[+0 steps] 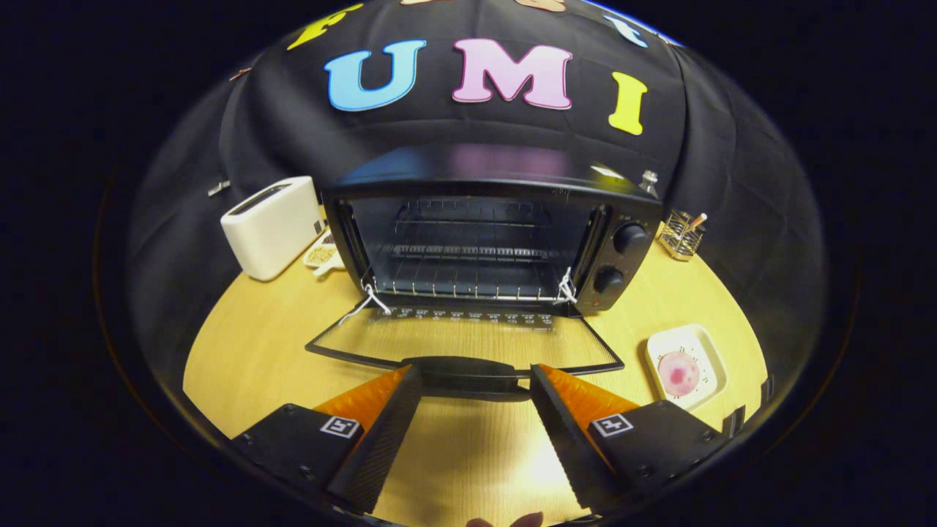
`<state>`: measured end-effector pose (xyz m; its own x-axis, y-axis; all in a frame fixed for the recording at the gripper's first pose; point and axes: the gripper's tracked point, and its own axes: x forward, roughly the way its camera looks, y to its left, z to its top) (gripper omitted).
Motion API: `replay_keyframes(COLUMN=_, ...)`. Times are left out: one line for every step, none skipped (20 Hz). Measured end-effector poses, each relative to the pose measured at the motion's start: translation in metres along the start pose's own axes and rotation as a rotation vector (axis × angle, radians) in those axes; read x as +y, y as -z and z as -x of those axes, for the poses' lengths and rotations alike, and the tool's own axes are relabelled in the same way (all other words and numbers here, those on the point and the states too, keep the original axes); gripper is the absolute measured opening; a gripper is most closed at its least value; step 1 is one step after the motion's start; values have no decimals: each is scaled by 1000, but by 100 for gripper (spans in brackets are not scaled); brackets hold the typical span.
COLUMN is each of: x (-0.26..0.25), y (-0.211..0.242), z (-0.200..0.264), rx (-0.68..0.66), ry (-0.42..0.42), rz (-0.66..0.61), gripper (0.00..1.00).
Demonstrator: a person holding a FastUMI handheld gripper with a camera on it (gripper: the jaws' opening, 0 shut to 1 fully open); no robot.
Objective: Open the toaster oven, put the food inside, and close the toaster oven door.
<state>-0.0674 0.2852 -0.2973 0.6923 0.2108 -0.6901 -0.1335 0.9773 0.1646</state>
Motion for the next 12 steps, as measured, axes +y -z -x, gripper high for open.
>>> replay_keyframes(x=0, y=6, z=-2, rx=17, ry=-1, rz=14, gripper=98)
replay_keyframes(x=1, y=12, z=-3, rx=30, ry=-3, rz=20, gripper=98)
replay_keyframes(x=1, y=17, z=-5, rx=45, ry=-7, rz=23, gripper=98)
replay_keyframes(x=1, y=22, z=-8, rx=64, ry=-13, rz=23, gripper=98)
replay_keyframes(x=1, y=27, z=-9, rx=82, ry=-18, rz=25, gripper=98)
replay_keyframes(x=0, y=33, z=-10, rx=101, ry=-22, rz=30, gripper=98)
replay_keyframes(x=-1, y=36, z=-11, rx=113, ry=-28, rz=33, gripper=98)
replay_keyframes(x=-3, y=40, z=-11, rx=118, ry=-32, rz=32, gripper=99)
replay_keyframes(x=-4, y=40, z=-10, rx=117, ry=-37, rz=22, gripper=99)
replay_keyframes(x=-6, y=41, z=-8, rx=118, ry=-43, rz=9, gripper=98)
replay_keyframes(x=-6, y=43, z=-8, rx=126, ry=-49, rz=-4, gripper=98)
replay_keyframes(x=-8, y=46, z=-8, rx=141, ry=-57, rz=-19, gripper=98)
